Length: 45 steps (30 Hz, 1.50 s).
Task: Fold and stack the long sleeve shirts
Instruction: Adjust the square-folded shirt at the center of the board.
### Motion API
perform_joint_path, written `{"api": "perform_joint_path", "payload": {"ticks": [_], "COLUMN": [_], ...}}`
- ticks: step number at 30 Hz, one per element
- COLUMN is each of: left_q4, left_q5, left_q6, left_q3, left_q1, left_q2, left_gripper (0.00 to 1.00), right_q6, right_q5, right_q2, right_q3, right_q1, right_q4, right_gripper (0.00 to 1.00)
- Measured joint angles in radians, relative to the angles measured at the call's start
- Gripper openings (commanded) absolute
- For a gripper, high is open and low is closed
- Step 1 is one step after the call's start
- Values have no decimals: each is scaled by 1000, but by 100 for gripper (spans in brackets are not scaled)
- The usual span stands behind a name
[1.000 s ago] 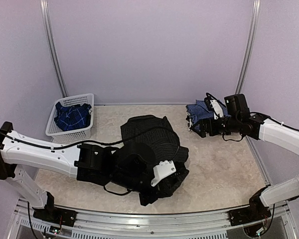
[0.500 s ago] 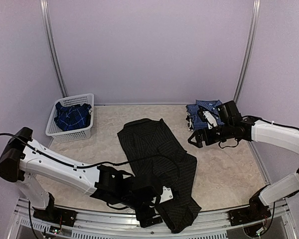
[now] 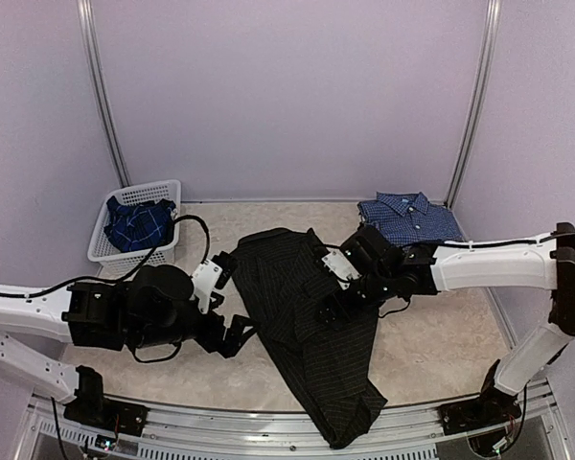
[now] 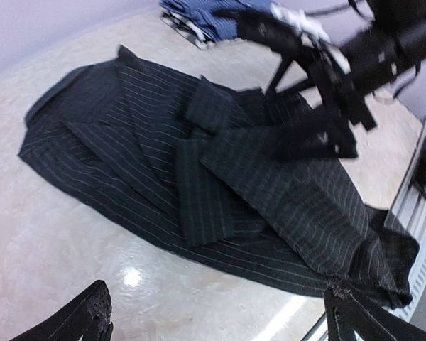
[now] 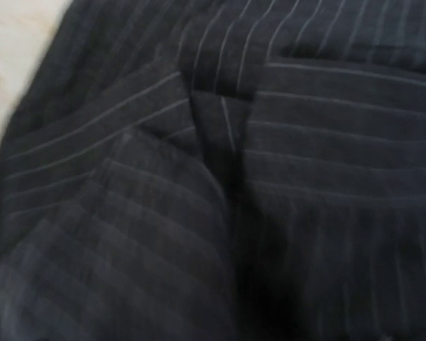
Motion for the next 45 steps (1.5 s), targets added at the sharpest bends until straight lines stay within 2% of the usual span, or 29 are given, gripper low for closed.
{"api": "perform_joint_path", "payload": {"ticks": [4, 6, 11, 12, 14, 15, 23, 29, 32, 35, 38, 40, 42, 45], "left_q4": [-3, 3, 2, 3, 5, 7, 21, 80, 110, 141, 165, 186, 203, 235], "left_q5": [-105, -131, -126, -118, -104, -98, -36, 22, 48, 84, 127, 161, 189, 238], "left_q6": [-88, -111, -134, -136, -134, -131, -81, -39, -16, 7, 24, 37, 44, 52], "left_q3": [-64, -95, -141, -143, -143, -142, -112, -80, -50, -23, 2, 20, 34, 50], "left_q1": [76, 126, 230, 241, 255, 257, 258, 258, 258, 258, 258, 258, 258, 258], "left_q2": [-208, -289, -382, -382, -365, -349, -148, -27, 44, 119, 187, 239, 283, 347], "left_gripper": [99, 99, 99, 99, 99, 99, 99, 99, 99, 99, 99, 99, 99, 99], "right_q6": [-3, -8, -2, -4, 5, 8, 129, 329, 440, 565, 676, 752, 817, 876], "right_q5": [111, 161, 251, 260, 271, 277, 364, 422, 426, 413, 372, 344, 328, 321], "right_q2": [184, 271, 397, 398, 392, 386, 220, -14, -126, -252, -390, -483, -562, -660], "right_q3": [153, 248, 375, 374, 371, 370, 256, 64, -17, -103, -204, -270, -311, -320], "right_q1": [78, 113, 160, 164, 166, 166, 165, 151, 143, 138, 137, 138, 138, 140], "right_q4": [-60, -104, -196, -212, -248, -261, -351, -472, -535, -588, -613, -637, -669, -698], "right_gripper": [93, 84, 43, 32, 2, 0, 0, 0, 13, 30, 52, 71, 77, 77]}}
